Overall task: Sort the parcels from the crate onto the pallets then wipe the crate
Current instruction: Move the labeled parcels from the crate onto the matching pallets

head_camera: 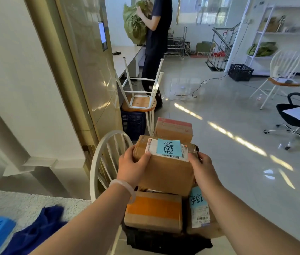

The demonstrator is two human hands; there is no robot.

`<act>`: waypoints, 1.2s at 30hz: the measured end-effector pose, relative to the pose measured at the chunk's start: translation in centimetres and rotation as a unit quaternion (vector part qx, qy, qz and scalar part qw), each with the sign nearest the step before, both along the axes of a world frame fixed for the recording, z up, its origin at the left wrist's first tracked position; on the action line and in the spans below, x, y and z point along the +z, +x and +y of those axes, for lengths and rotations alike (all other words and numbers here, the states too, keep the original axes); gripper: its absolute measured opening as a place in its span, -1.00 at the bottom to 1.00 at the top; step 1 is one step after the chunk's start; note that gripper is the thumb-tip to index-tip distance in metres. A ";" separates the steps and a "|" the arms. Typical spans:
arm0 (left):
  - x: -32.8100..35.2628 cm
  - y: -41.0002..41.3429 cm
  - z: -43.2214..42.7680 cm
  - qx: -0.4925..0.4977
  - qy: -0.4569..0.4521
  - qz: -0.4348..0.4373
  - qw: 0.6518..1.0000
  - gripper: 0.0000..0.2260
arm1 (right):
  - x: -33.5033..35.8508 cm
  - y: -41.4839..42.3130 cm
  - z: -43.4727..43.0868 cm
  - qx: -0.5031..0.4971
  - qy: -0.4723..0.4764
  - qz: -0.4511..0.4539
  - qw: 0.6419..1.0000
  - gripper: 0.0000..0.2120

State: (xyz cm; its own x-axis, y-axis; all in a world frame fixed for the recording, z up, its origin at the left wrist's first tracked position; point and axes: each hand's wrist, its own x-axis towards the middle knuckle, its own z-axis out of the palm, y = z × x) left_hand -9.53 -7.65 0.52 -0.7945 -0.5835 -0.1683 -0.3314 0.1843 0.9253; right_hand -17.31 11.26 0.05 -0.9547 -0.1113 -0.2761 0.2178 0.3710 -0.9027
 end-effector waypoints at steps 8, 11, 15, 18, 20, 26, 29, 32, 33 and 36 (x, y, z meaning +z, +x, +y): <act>0.3 0.3 -1.2 0.002 0.071 0.065 0.995 -0.59 | -0.7 0.2 -0.4 -0.006 -0.014 -0.006 1.000 -0.50; 0.6 0.6 -1.8 -0.005 0.098 0.084 0.992 -0.60 | -0.3 0.1 -0.5 0.012 -0.022 -0.003 1.000 -0.41; 0.9 0.1 -2.3 0.012 0.087 0.112 0.990 -0.50 | 0.2 0.1 -0.9 0.042 -0.024 -0.029 0.998 -0.48; 1.2 -0.5 -2.6 0.043 0.066 0.148 0.986 -0.55 | 0.0 0.4 -1.2 0.068 -0.009 -0.026 0.997 -0.57; 1.3 -0.8 -2.9 0.063 0.044 0.159 0.984 -0.58 | -0.2 0.6 -1.4 0.103 0.010 -0.016 0.994 -0.58; 1.4 -0.8 -3.1 0.054 -0.013 0.155 0.986 -0.51 | 0.2 1.3 -2.6 0.165 -0.005 0.014 0.986 -0.66; 0.4 0.0 -1.6 -0.070 -0.052 0.113 0.990 -0.30 | 0.7 1.4 -3.8 0.120 -0.036 0.005 0.992 -0.58; -0.8 0.4 -1.2 -0.122 -0.106 0.098 0.982 -0.14 | 0.7 1.4 -4.7 0.114 0.003 0.035 0.993 -0.51; -0.9 0.5 -1.5 -0.119 -0.105 0.098 0.982 -0.11 | 0.7 1.3 -4.8 0.128 0.039 0.052 0.990 -0.47; -1.1 0.8 -2.3 -0.127 -0.108 0.093 0.982 -0.10 | 0.9 1.3 -5.0 0.184 0.112 0.089 0.972 -0.33</act>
State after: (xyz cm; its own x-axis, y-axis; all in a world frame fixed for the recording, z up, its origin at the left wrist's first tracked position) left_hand -8.70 -9.97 -0.55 -0.9243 -0.3685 0.0994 -0.0785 0.4384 0.8953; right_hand -16.02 6.31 0.91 -0.8961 -0.4110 -0.1676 -0.1190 0.5861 -0.8014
